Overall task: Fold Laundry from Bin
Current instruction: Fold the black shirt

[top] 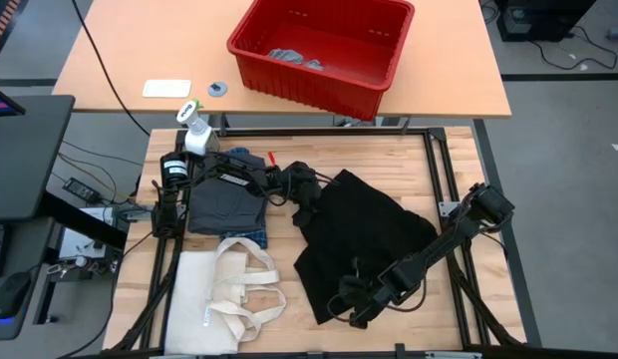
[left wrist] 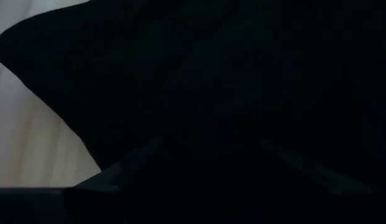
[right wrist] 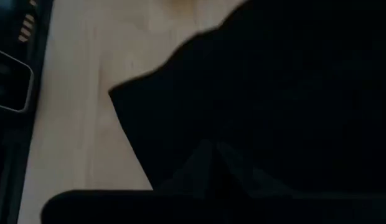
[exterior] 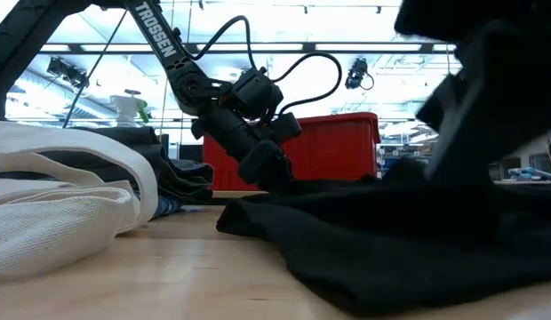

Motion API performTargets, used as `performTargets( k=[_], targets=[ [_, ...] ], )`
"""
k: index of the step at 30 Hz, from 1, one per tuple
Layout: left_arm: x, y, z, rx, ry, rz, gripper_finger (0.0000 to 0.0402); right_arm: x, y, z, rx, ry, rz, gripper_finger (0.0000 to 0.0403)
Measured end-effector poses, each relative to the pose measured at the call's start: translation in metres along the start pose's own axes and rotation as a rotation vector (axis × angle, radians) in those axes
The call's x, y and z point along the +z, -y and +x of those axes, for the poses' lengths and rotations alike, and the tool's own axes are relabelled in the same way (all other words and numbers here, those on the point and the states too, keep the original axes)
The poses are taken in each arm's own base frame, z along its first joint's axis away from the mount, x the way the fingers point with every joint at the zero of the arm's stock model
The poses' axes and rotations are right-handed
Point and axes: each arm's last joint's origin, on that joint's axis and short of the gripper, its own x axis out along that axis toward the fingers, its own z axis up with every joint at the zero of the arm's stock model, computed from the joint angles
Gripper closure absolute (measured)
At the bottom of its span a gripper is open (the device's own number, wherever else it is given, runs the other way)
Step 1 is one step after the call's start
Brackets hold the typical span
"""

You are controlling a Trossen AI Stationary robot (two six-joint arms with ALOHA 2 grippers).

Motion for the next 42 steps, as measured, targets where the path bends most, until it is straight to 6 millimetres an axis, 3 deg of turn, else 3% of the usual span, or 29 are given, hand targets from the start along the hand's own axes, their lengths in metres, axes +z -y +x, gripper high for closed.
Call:
performTargets(
  k=[5, 10, 18, 23, 33, 38, 42],
  targets=[
    [0.0, 0.0, 0.0, 0.0, -0.005, 0.0, 0.0143, -0.003, 0.0, 0.002, 0.021, -0.037, 0.055, 0.0357],
    [-0.001, 0.0, 0.0, 0.003, -0.008, 0.001, 0.0143, 0.008, 0.001, -0.023, 0.087, -0.084, 0.145, 0.0301],
    [-0.001, 0.0, 0.0, 0.003, -0.008, 0.009, 0.0143, -0.001, 0.034, -0.057, -0.334, -0.109, 0.091, 0.0235],
    [-0.001, 0.0, 0.0, 0.003, -0.009, 0.009, 0.0143, 0.003, 0.058, -0.058, -0.491, -0.142, 0.062, 0.0194],
    [-0.001, 0.0, 0.0, 0.002, -0.009, 0.011, 0.0143, 0.033, 0.092, -0.046, -0.489, -0.17, -0.081, 0.0083],
    [-0.001, 0.001, 0.0, 0.0, -0.01, 0.014, 0.0143, 0.043, 0.111, -0.052, -0.594, -0.132, -0.084, 0.0081],
    [-0.001, 0.001, 0.0, 0.0, -0.01, 0.015, 0.0143, 0.042, 0.125, -0.039, -0.613, -0.167, -0.092, 0.0095]
  ],
)
